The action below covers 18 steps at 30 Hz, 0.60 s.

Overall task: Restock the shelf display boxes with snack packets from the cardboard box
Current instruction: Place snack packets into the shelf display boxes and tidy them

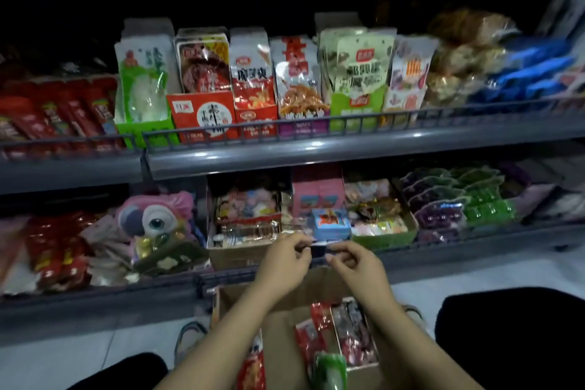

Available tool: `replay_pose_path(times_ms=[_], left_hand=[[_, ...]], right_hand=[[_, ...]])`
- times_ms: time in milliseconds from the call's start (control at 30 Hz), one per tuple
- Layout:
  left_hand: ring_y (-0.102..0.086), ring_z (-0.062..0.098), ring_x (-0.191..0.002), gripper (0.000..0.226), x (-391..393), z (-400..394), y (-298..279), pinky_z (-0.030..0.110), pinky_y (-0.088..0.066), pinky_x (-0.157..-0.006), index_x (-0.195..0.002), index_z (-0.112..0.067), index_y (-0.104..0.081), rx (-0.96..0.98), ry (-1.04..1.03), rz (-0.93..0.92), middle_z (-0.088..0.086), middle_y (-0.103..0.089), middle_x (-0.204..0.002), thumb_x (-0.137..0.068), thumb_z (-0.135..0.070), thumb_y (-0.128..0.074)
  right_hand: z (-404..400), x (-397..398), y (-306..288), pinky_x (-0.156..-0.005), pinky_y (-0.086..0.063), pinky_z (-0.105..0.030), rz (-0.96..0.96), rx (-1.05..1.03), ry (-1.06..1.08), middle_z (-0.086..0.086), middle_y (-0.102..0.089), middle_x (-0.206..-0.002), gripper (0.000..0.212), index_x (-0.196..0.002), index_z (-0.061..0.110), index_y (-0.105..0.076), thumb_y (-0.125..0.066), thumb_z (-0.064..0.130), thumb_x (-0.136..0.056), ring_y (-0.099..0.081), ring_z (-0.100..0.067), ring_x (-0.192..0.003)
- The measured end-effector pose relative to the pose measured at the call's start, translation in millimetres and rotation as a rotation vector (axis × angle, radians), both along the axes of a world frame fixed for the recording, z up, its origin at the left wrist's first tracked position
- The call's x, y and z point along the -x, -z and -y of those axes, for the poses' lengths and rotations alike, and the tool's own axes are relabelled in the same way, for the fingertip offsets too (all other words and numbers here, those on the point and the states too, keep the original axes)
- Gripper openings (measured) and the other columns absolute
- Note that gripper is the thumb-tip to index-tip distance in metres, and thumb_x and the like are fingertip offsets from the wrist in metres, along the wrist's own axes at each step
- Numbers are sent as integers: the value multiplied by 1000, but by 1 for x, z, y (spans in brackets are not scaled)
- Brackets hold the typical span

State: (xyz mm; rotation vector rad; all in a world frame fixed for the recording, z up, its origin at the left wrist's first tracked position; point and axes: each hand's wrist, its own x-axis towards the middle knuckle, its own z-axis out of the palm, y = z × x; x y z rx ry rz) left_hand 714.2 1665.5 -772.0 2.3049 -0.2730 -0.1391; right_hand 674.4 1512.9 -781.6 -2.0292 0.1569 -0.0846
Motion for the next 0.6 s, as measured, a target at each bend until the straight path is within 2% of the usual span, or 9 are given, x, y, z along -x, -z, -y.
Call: replay_pose_path(times_ms=[100,200,300,367,467,533,600], left_hand=[[-58,13,-102,23,2,6,41,19,-42,-88,-112,-17,-64,-10,-58,-158,0,-61,-117,-92,-17,-53],[-59,13,-105,23,6,13,83,13,-39,-82,-111,-13,-65,19,-121,-323,2,-64,-116,-93,-13,-51],[-60,15,-99,23,11,23,124,11,-36,-71,-110,-7,-65,67,-181,-429,5,-66,-113,-92,-9,-50],[-59,16,-94,22,15,28,150,16,-37,-69,-106,-7,-66,56,-204,-479,5,-67,-108,-92,-10,-49],[-54,15,-84,17,18,31,190,22,-35,-66,-84,-16,-63,24,-248,-546,2,-66,-92,-91,-10,-48],[-51,14,-81,25,19,32,215,16,-33,-59,-68,-19,-53,-3,-229,-579,-4,-59,-76,-89,-7,-48],[-51,13,-81,21,21,32,235,6,-32,-56,-74,-17,-59,15,-256,-616,-6,-56,-78,-89,-4,-51]], right_hand=[[4,9,41,-64,-42,-15,-94,-30,33,6,-60,-68,9,-91,20,-66,-69,18,-83,-56,-3,-64],[11,13,83,-63,-42,-16,-211,-35,80,3,-61,-69,11,-92,15,-68,-70,17,-82,-56,-8,-65],[20,15,123,-62,-42,-16,-340,-35,106,3,-66,-75,14,-95,13,-69,-70,20,-82,-61,-11,-72],[24,16,149,-62,-40,-17,-413,-11,113,-7,-71,-88,18,-98,11,-69,-69,20,-83,-64,-17,-81],[26,16,183,-63,-37,-16,-504,8,109,-12,-69,-106,22,-104,4,-68,-66,16,-85,-64,-21,-94],[26,16,205,-66,-36,-15,-586,0,98,-12,-67,-110,24,-106,0,-67,-65,13,-86,-62,-23,-101],[26,16,227,-66,-38,-11,-652,-84,124,-15,-66,-110,20,-103,-4,-67,-65,6,-86,-61,-22,-104]])
